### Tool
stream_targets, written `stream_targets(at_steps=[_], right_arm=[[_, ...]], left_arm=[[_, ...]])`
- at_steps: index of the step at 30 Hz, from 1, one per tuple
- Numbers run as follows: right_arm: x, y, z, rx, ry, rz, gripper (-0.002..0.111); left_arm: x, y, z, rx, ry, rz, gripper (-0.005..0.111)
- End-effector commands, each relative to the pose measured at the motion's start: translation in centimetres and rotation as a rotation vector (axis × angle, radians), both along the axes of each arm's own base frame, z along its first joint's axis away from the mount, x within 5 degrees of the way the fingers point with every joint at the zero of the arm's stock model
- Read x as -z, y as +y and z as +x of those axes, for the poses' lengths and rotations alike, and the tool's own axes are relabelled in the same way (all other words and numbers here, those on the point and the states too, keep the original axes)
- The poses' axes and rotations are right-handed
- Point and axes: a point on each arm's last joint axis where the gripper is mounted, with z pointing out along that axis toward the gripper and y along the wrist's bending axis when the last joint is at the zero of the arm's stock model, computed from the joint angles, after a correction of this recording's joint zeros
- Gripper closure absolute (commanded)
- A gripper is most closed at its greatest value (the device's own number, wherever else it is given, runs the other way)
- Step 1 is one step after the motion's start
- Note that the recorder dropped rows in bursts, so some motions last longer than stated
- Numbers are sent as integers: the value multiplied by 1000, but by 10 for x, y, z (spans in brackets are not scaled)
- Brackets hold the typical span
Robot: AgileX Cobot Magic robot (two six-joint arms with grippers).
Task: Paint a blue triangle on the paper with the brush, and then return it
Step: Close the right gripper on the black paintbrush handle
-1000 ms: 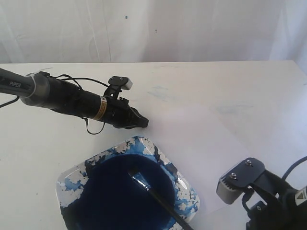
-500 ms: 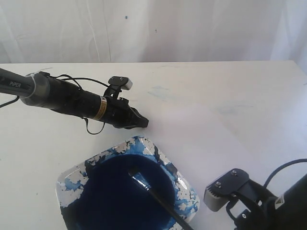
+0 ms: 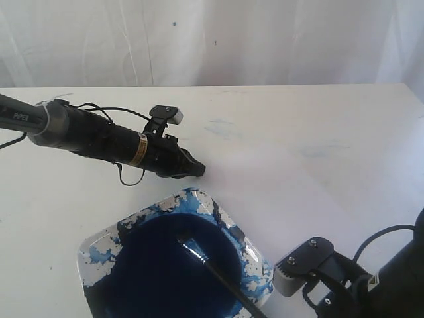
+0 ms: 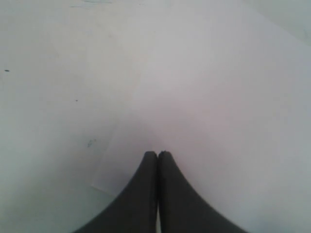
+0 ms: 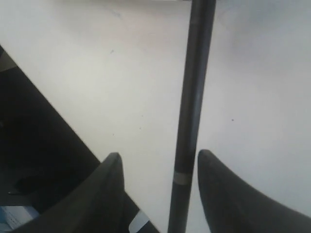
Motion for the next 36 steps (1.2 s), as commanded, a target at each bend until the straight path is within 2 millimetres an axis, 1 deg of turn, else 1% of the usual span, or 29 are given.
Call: stream_targets(at_steps=[1,7,12,15,16,19,23,26,29,32,34,36], right_arm=[[1,0,0,-7,-8,0,64],[1,0,5,33,-40,-16,64],[-5,-4,15,53,-92,-113,64],[-13,-4,23,104,-112,-164,64],[-19,-3,26,109,-128,-167,64],[-33,-1,29,113,-176,-125,64],[-54,-2,28,137,-268,-36,64],[-72,-7,22,218,-315,37,64],[-95,-19,7,329,-343,138,64],[-118,-33,-19,419,-306,271,64],[-125,-42,-39,393,-256,305,64],[-127,-51,-55,369,-208,296,64]], left_arm=[[-3,-2,0,3,-12,4,107],[-3,-2,0,3,-12,4,107],[-3,-2,0,3,-12,4,107],[-3,-2,0,3,-12,4,107],[-3,-2,0,3,-12,4,107],[-3,-2,0,3,-12,4,107],[-3,-2,0,3,-12,4,107],[-3,-2,0,3,-12,4,107],[-3,-2,0,3,-12,4,107],[-3,-2,0,3,-12,4,107],[-3,-2,0,3,-12,4,107],[-3,-2,0,3,-12,4,107]])
